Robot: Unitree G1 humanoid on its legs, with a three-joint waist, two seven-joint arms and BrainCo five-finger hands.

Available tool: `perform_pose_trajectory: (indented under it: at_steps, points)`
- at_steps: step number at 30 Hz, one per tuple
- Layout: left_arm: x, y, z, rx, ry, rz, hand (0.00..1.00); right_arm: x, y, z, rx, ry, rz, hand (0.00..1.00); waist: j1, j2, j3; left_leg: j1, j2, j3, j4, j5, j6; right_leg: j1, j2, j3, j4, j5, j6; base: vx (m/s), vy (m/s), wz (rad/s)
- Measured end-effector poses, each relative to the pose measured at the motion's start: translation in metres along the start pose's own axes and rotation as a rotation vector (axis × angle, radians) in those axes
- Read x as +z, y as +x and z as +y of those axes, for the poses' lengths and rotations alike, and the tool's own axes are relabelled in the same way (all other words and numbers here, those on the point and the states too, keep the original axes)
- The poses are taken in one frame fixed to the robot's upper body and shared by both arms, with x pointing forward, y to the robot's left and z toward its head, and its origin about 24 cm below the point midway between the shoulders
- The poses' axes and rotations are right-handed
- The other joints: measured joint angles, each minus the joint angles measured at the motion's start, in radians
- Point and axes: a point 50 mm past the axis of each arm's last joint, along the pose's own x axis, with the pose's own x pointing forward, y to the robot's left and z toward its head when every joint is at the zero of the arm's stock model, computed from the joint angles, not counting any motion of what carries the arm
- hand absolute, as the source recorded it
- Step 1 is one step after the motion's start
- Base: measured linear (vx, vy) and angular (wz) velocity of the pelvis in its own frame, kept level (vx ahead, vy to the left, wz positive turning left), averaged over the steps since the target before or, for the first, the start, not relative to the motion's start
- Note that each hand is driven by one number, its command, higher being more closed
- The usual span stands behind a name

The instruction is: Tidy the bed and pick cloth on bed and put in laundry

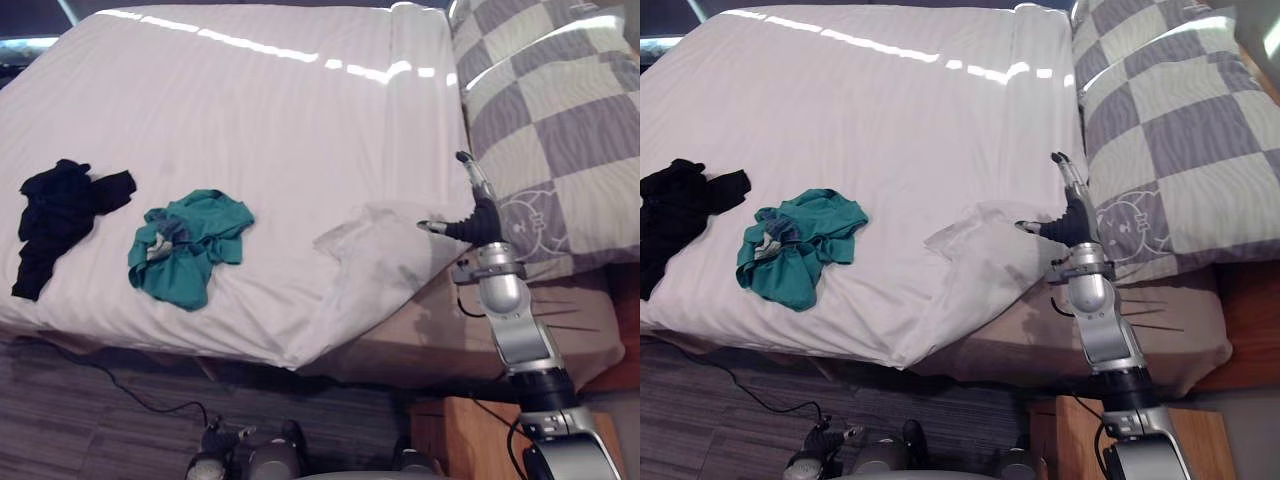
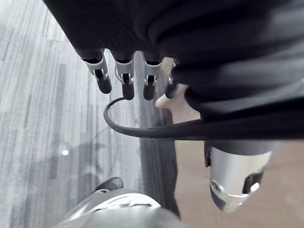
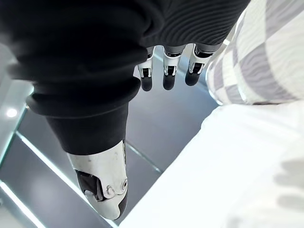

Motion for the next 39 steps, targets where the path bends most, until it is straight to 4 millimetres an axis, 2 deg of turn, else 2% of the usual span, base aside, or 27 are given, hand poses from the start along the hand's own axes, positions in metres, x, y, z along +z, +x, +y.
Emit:
perform_pose_trajectory:
  at_steps: [3,6,9,12,13,17,21,26,29,32,33,34,35,36,37,38,39]
  points:
    - [0.006,0.001,-0.001,-0.006,0.021,-0.024,0.0,0.019,0.018,0.01,0.045,-0.009,-0.079,0.0,0.002,-0.002,0.01,-0.055,0.002,-0.003,-0.001,0.025,-0.002,-0.053,-0.002,-0.002,0.013,0.002,0.002,-0.09,0.01,0.14]
    - [0.03,0.006,0.001,-0.005,0.035,-0.1,0.0,0.032,0.041,-0.002,0.034,-0.069,-0.134,0.0,0.002,0.012,0.074,-0.146,0.0,-0.016,-0.006,0.067,-0.003,-0.144,-0.007,-0.016,0.046,0.003,0.003,-0.16,0.014,0.23]
    - [0.046,0.009,0.004,0.003,0.047,-0.161,0.0,0.032,0.052,-0.011,0.016,-0.106,-0.124,0.0,0.003,0.023,0.131,-0.186,-0.007,-0.022,-0.034,0.1,0.005,-0.196,-0.011,-0.021,0.063,0.005,0.006,-0.18,0.026,0.18]
    - [0.063,0.01,0.006,0.011,0.045,-0.209,0.0,0.026,0.058,-0.01,0.027,-0.126,-0.085,0.0,0.007,0.042,0.177,-0.229,-0.013,-0.017,-0.069,0.133,0.013,-0.256,-0.011,-0.013,0.074,0.02,0.013,-0.15,0.037,0.04]
    - [0.067,0.011,0.007,0.015,0.045,-0.22,0.0,0.021,0.059,-0.006,0.045,-0.137,-0.064,1.0,0.013,0.051,0.187,-0.247,-0.014,-0.015,-0.08,0.147,0.019,-0.281,-0.01,-0.01,0.074,0.029,0.01,-0.12,0.048,-0.03]
    - [0.084,0.012,0.01,0.038,0.047,-0.266,0.0,0.013,0.068,-0.008,0.05,-0.193,-0.025,1.0,0.027,0.075,0.231,-0.256,-0.018,-0.016,-0.121,0.186,0.025,-0.307,-0.007,-0.011,0.075,0.041,0.008,-0.05,0.023,0.01]
    - [0.1,0.013,0.008,0.033,0.068,-0.313,0.0,0.013,0.082,-0.019,0.025,-0.233,-0.006,1.0,0.027,0.081,0.235,-0.264,-0.021,-0.028,-0.14,0.206,0.027,-0.319,-0.007,-0.023,0.086,0.041,0.007,0.0,0.007,0.09]
    - [0.115,0.012,0.006,0.027,0.083,-0.362,0.0,0.008,0.082,-0.018,0.021,-0.236,0.015,1.0,0.027,0.081,0.235,-0.255,-0.028,-0.035,-0.147,0.219,0.033,-0.315,-0.008,-0.024,0.088,0.041,0.007,0.02,-0.001,0.01]
    - [0.119,0.011,0.001,0.016,0.082,-0.376,0.0,-0.007,0.066,-0.009,0.036,-0.2,0.063,1.0,0.027,0.079,0.234,-0.2,-0.036,-0.034,-0.197,0.229,0.026,-0.277,-0.008,-0.027,0.083,0.04,0.008,0.06,-0.004,0.01]
    - [0.119,0.01,0.0,0.005,0.086,-0.377,0.0,-0.022,0.033,0.007,0.046,-0.114,0.108,1.0,0.021,0.065,0.224,-0.154,-0.042,-0.033,-0.242,0.239,0.013,-0.247,-0.005,-0.028,0.068,0.035,0.011,0.07,-0.001,-0.03]
    - [0.118,0.01,-0.001,0.003,0.089,-0.37,0.0,-0.031,0.016,0.013,0.049,-0.077,0.146,1.0,0.012,0.053,0.217,-0.14,-0.045,-0.033,-0.252,0.245,0.013,-0.234,-0.001,-0.031,0.066,0.03,0.013,0.08,-0.01,0.06]
    - [0.117,0.01,-0.001,0.003,0.095,-0.365,0.0,-0.035,0.009,0.017,0.05,-0.06,0.164,1.0,0.007,0.047,0.212,-0.132,-0.047,-0.033,-0.259,0.246,0.012,-0.226,-0.002,-0.032,0.064,0.028,0.014,0.13,-0.011,0.09]
    - [0.111,0.01,-0.002,0.0,0.104,-0.348,0.0,-0.047,-0.012,0.026,0.056,-0.015,0.225,0.0,-0.005,0.026,0.189,-0.115,-0.05,-0.032,-0.263,0.246,0.012,-0.204,-0.002,-0.037,0.054,0.024,0.019,0.16,-0.013,0.01]
    - [0.107,0.01,-0.003,-0.008,0.12,-0.337,0.0,-0.058,-0.031,0.033,0.063,0.012,0.288,0.0,-0.004,0.006,0.164,-0.1,-0.051,-0.029,-0.263,0.245,0.011,-0.189,-0.002,-0.037,0.046,0.023,0.02,0.17,-0.011,-0.01]
    - [0.105,0.01,-0.003,-0.015,0.124,-0.331,0.0,-0.063,-0.042,0.036,0.068,0.025,0.324,0.0,-0.005,-0.003,0.149,-0.09,-0.052,-0.029,-0.264,0.244,0.009,-0.176,-0.002,-0.037,0.041,0.021,0.023,0.19,-0.02,-0.05]
    - [0.098,0.01,-0.004,-0.02,0.135,-0.315,0.0,-0.08,-0.075,0.047,0.088,0.064,0.441,0.0,-0.006,-0.034,0.108,-0.053,-0.054,-0.026,-0.265,0.235,-0.003,-0.134,-0.002,-0.04,0.028,0.014,0.025,0.15,-0.018,-0.01]
    - [0.097,0.01,-0.004,-0.021,0.138,-0.311,0.0,-0.085,-0.084,0.05,0.093,0.072,0.475,0.0,-0.006,-0.038,0.098,-0.044,-0.054,-0.025,-0.265,0.232,-0.007,-0.124,-0.002,-0.04,0.026,0.012,0.026,0.14,-0.016,-0.02]
